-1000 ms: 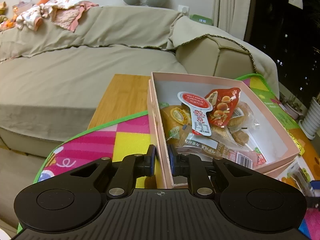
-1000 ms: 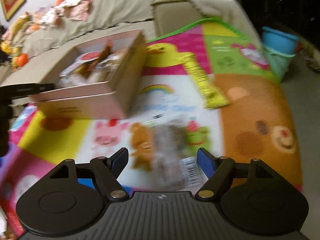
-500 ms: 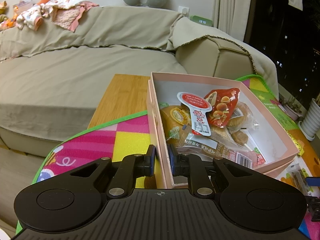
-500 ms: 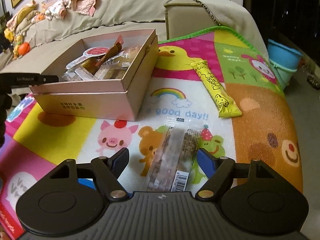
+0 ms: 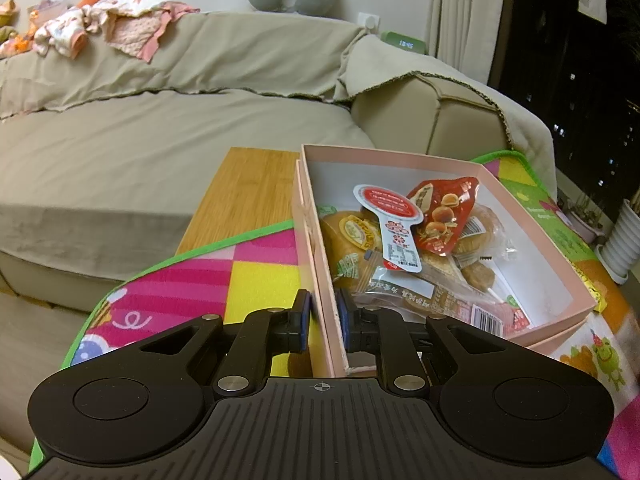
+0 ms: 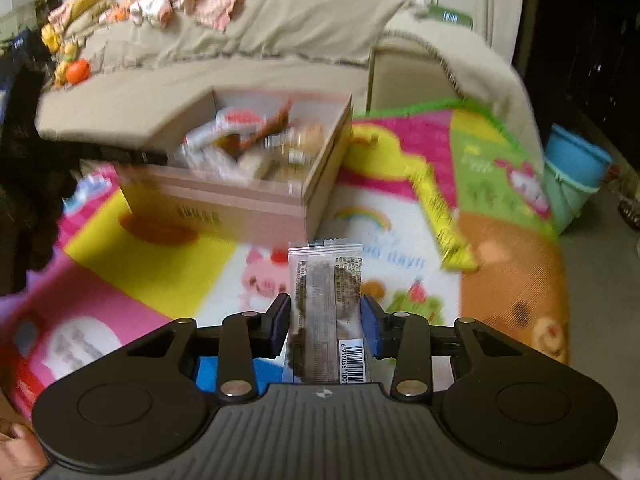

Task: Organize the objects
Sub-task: 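Grasp the brown snack packet with the right tool and lift it, then lower the brown packet into the box and open the right tool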

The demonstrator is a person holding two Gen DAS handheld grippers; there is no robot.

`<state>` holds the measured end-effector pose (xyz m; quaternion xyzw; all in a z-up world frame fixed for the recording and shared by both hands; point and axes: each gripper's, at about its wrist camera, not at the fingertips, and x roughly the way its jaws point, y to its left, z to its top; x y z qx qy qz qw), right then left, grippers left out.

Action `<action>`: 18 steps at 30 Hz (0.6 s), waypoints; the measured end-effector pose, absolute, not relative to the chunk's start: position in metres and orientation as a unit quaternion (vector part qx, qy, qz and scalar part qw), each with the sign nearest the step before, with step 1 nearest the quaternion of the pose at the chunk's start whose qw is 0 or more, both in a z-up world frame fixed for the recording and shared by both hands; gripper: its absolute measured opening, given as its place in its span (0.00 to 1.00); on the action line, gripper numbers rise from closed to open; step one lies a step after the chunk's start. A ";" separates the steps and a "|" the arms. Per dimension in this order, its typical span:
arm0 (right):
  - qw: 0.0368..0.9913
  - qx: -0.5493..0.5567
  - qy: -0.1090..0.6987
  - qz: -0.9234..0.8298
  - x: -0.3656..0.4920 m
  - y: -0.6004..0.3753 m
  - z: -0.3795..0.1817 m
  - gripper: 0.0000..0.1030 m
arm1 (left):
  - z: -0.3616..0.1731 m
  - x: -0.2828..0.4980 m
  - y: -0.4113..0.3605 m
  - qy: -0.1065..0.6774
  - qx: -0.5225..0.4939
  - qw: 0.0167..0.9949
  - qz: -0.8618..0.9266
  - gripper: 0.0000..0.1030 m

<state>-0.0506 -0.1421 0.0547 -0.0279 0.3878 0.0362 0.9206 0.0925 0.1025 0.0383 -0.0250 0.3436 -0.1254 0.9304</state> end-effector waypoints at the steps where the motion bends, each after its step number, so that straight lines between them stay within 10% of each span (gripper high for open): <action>1: 0.924 -0.028 0.379 0.035 -0.052 -0.144 0.064 0.36 | 0.038 0.092 0.103 0.343 -0.025 0.930 -0.126 0.16; 18: 0.978 0.021 0.190 0.083 -0.003 -0.120 0.235 0.36 | 0.037 0.092 0.104 0.341 -0.031 0.931 -0.125 0.17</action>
